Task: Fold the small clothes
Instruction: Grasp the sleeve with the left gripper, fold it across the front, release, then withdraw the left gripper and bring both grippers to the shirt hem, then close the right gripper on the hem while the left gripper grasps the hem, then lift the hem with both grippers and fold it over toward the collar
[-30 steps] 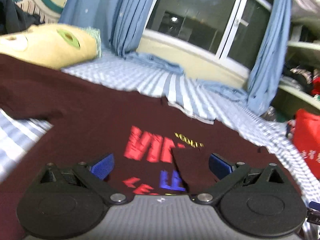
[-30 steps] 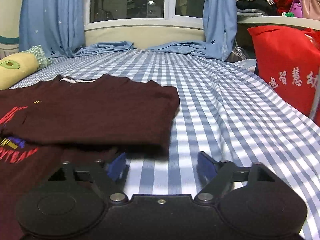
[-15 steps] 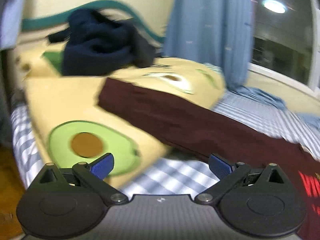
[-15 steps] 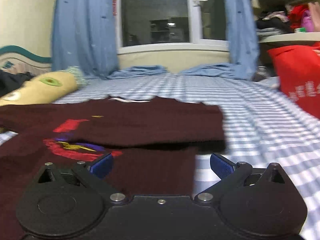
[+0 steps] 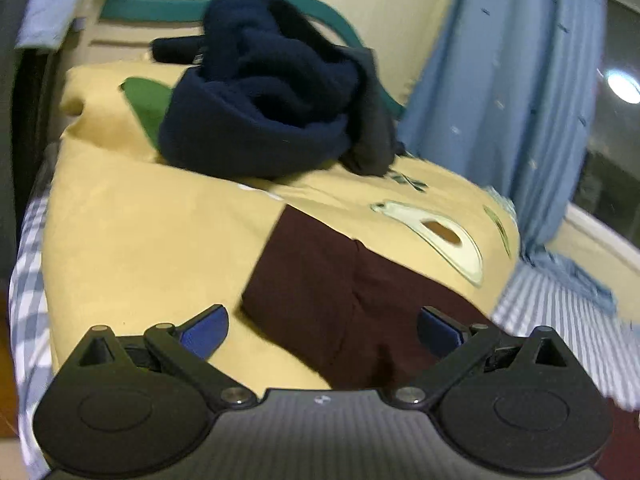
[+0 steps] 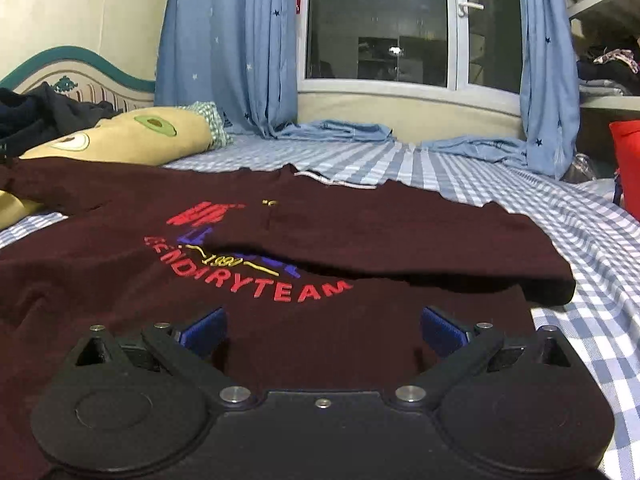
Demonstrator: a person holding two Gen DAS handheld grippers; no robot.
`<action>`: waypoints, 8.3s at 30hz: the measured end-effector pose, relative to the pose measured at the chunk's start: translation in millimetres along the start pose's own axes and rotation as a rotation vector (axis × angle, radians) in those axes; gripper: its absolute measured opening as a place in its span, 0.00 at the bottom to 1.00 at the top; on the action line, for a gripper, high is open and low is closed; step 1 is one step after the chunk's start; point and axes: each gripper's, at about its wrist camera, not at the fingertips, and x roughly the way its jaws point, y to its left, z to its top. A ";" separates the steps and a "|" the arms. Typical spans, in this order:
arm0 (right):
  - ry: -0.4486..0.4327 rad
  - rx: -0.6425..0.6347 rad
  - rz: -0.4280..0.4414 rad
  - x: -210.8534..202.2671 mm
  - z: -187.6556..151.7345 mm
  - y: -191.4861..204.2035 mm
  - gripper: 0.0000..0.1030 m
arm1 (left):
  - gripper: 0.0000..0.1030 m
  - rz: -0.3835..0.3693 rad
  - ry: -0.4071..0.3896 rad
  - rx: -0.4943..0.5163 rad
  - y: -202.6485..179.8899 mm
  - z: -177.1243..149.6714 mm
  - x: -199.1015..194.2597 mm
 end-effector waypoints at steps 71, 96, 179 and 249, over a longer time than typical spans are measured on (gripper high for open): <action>-0.049 0.397 0.232 -10.7 -18.2 -58.6 1.00 | 0.99 -0.546 0.203 0.826 -264.9 -182.0 -132.5; -0.046 0.389 0.206 -11.1 -21.4 -55.4 1.00 | 0.99 -0.122 0.184 0.656 -188.5 -129.1 -69.8; -0.341 -0.329 -0.326 -191.0 -72.1 47.6 0.19 | 0.14 -0.361 -0.397 1.103 -71.4 -307.0 -316.1; 0.092 -0.471 -0.188 148.9 87.1 -60.2 0.09 | 0.05 -0.411 0.100 0.903 -270.3 -183.2 -97.6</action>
